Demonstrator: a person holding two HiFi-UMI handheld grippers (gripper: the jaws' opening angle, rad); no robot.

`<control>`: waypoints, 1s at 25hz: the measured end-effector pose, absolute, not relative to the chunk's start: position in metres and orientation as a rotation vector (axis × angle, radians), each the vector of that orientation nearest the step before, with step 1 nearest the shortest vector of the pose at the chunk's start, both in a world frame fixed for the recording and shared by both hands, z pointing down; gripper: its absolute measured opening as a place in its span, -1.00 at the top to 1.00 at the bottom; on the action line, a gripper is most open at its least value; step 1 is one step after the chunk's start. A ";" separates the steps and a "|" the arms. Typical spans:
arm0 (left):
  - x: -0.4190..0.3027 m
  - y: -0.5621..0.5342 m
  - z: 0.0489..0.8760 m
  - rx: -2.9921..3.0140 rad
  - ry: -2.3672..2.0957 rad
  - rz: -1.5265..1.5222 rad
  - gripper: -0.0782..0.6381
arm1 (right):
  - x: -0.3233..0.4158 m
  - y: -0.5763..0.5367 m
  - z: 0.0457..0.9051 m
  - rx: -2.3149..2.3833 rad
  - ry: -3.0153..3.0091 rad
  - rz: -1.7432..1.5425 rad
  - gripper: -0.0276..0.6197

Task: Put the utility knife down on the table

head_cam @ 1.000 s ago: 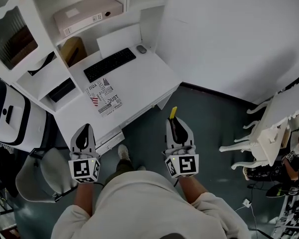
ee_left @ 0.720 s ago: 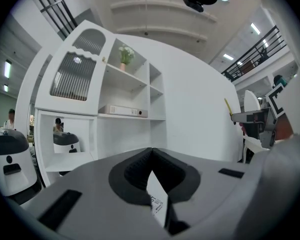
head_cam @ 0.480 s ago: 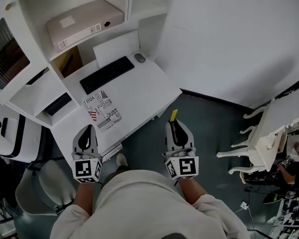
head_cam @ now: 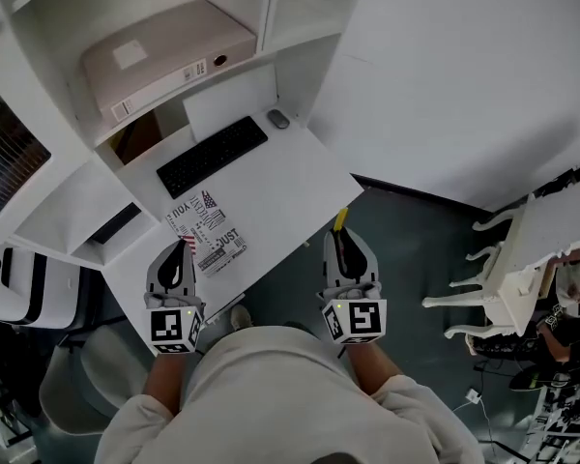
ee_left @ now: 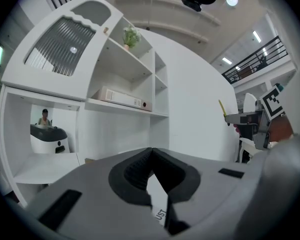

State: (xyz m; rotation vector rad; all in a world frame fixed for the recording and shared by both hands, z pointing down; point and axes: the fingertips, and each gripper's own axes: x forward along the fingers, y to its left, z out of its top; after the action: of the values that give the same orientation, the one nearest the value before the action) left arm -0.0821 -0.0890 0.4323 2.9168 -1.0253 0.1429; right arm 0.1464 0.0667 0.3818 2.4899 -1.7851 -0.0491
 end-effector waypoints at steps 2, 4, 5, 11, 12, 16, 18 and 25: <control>-0.082 -0.102 0.434 2.914 -1.021 0.142 0.78 | 0.147 0.056 0.384 2.501 -1.773 -0.039 0.70; -0.081 -0.113 0.434 2.916 -1.018 0.138 0.78 | 0.149 0.046 0.385 2.509 -1.764 -0.032 0.70; -0.081 -0.118 0.435 2.915 -1.017 0.137 0.78 | 0.149 0.042 0.386 2.508 -1.762 -0.028 0.70; -0.078 -0.138 0.438 2.899 -1.038 0.134 0.78 | 0.156 0.016 0.391 2.488 -1.770 -0.011 0.70; -0.077 -0.140 0.438 2.897 -1.045 0.136 0.78 | 0.159 0.012 0.393 2.482 -1.775 -0.007 0.70; -0.075 -0.149 0.441 2.878 -1.098 0.141 0.78 | 0.169 -0.004 0.399 2.448 -1.808 0.005 0.70; -0.074 -0.153 0.440 2.858 -1.134 0.138 0.78 | 0.175 -0.015 0.402 2.417 -1.830 0.007 0.70; -0.069 -0.163 0.439 2.817 -1.221 0.146 0.78 | 0.199 -0.059 0.435 2.280 -1.877 0.111 0.70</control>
State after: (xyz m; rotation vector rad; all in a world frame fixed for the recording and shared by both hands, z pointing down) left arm -0.0689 -0.1629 0.4386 2.8169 -1.2206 0.1456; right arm 0.1988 -0.0594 0.4354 2.2799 -1.8775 0.1106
